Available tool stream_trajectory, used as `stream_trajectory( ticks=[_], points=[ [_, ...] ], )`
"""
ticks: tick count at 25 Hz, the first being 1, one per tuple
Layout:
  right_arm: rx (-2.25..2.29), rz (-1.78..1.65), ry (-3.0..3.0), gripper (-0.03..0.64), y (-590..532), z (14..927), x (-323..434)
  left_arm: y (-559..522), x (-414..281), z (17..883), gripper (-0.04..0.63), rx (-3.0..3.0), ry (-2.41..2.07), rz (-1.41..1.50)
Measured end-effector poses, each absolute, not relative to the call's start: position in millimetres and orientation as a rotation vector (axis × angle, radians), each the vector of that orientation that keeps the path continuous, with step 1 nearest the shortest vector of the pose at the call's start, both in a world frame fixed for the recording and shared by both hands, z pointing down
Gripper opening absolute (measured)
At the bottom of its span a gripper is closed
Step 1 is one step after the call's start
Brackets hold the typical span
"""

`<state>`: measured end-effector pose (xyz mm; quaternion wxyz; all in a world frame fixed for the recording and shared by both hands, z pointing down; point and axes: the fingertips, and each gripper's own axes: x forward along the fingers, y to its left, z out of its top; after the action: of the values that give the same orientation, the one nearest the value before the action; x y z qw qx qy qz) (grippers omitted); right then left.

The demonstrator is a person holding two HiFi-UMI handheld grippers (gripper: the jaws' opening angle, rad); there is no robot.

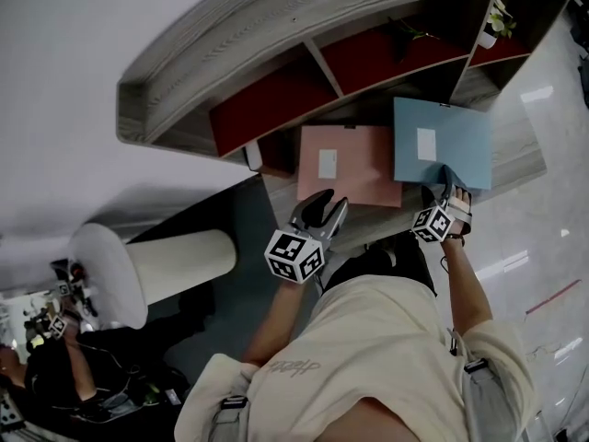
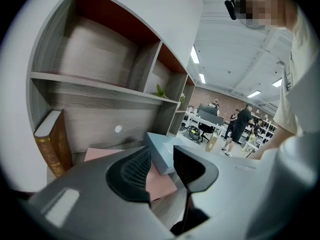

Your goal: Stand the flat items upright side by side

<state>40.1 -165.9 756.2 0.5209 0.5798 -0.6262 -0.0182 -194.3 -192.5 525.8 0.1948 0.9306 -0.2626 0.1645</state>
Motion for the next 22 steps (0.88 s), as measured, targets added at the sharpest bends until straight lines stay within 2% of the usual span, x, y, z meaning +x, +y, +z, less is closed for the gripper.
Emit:
stream_trajectory(
  ticks=[7,9,22],
  points=[
    [1.446,-0.139,-1.437,0.430,-172,761,45,-185,-198,527,0.157,2.603,-0.728,0.490],
    [1.458,-0.145,-1.433,0.380,-173,758,47,-185,-199,526,0.156,2.599,-0.728,0.485],
    [1.579,-0.124,-1.655,0.333,-158,707,28,-183,-192,522,0.150,2.609,-0.688,0.398]
  ],
)
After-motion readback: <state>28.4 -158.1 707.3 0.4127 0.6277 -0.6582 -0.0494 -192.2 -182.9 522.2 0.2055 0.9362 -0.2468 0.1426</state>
